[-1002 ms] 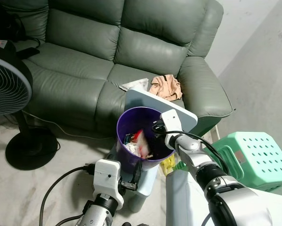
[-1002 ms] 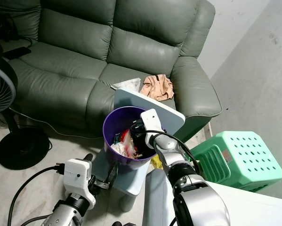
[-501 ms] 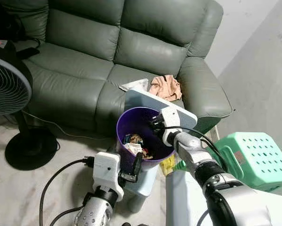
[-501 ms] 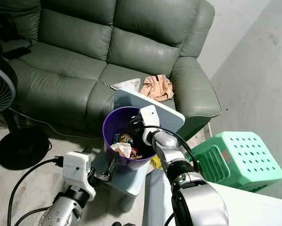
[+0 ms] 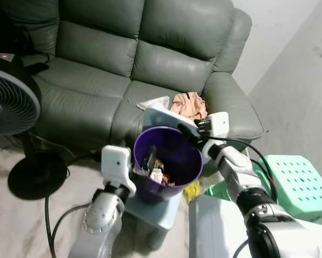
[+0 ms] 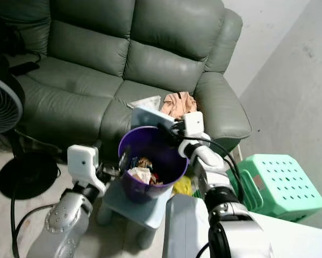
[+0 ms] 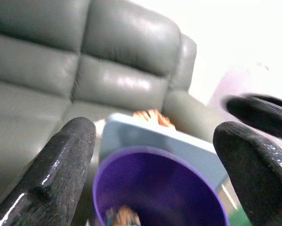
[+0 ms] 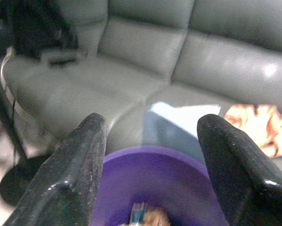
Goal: Picking trash to rubbish bin
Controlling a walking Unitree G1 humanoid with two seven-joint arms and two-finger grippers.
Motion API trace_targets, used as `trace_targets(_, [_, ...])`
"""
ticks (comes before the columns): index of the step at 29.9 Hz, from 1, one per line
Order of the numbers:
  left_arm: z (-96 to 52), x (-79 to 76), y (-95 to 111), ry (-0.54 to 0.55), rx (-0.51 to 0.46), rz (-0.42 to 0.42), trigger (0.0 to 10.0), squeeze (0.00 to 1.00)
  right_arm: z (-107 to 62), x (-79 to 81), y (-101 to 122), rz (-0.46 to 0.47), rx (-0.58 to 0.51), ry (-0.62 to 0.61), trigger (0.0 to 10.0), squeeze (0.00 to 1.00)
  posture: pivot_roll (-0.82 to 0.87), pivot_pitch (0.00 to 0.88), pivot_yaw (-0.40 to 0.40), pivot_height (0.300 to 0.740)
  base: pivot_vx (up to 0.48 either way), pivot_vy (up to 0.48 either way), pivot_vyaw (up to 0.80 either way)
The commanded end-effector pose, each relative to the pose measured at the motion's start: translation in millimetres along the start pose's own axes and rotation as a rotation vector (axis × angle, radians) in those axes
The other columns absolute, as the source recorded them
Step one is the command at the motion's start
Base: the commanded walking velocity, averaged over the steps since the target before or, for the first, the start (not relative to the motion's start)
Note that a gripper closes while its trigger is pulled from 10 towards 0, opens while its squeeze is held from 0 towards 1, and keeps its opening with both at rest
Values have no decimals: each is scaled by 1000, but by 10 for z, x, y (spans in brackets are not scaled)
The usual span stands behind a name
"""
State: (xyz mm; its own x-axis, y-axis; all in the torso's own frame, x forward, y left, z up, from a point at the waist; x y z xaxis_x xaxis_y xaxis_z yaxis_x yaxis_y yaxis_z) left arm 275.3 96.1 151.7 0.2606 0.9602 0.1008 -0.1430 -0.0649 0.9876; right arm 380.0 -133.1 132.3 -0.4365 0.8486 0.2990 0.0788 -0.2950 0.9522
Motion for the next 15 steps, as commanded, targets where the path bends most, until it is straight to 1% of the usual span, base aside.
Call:
trace_targets(1, [48, -11, -8, -17, -11, -20, 10000, 0, -76, -114, 89, -4, -50, -31, 10000, 1000, 131, 0, -220, 740, 0, 0, 0])
trace_targets(3, [135, 48, 19, -9, -27, -9, 10000, 0, -120, -151, 141, 7, -86, -40, 10000, 1000, 119, 0, -210, 740, 0, 0, 0])
trace_targets(6, [244, 151, 43, 12, -38, -11, 10000, 0, -177, -197, 200, -4, -130, -70, 10000, 1000, 99, 0, -187, 740, 0, 0, 0])
trace_targets(9, [354, 306, 27, 61, -12, 35, 10000, 0, -288, -275, 247, -5, -184, -121, 10000, 1000, 82, 0, -162, 740, 0, 0, 0])
trace_targets(11, [391, 395, -18, 95, 13, 56, 10000, 0, -337, -302, 241, -8, -198, -145, 10000, 1000, 75, 0, -154, 740, 0, 0, 0])
trace_targets(12, [422, 494, -40, 130, 31, 53, 10000, 0, -384, -322, 223, -7, -206, -169, 10000, 1000, 65, 0, -144, 740, 0, 0, 0])
trace_targets(13, [454, 568, -21, 145, 23, 30, 10000, 0, -431, -332, 217, -4, -221, -193, 10000, 1000, 59, 0, -137, 740, 0, 0, 0])
trace_targets(15, [464, 596, -14, 148, 20, 27, 10000, 0, -446, -330, 214, -4, -228, -199, 10000, 1000, 55, 0, -132, 740, 0, 0, 0])
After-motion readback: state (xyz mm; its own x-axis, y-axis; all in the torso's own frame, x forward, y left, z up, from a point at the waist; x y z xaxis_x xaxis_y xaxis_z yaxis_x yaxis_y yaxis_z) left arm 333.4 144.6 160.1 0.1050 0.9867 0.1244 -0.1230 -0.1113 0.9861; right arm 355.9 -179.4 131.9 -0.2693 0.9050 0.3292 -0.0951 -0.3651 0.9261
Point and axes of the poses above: a point about 5 cm out from each wrist's last joint towards the gripper, its own z axis pointing out of the wrist towards the gripper, its own y axis along the axis of the wrist's last joint, x = y × z, the point moved 1 cm from there along z, pointing out of the wrist towards the gripper, and after that the axes turned 11 degrees about z, right-handed, at the moved point
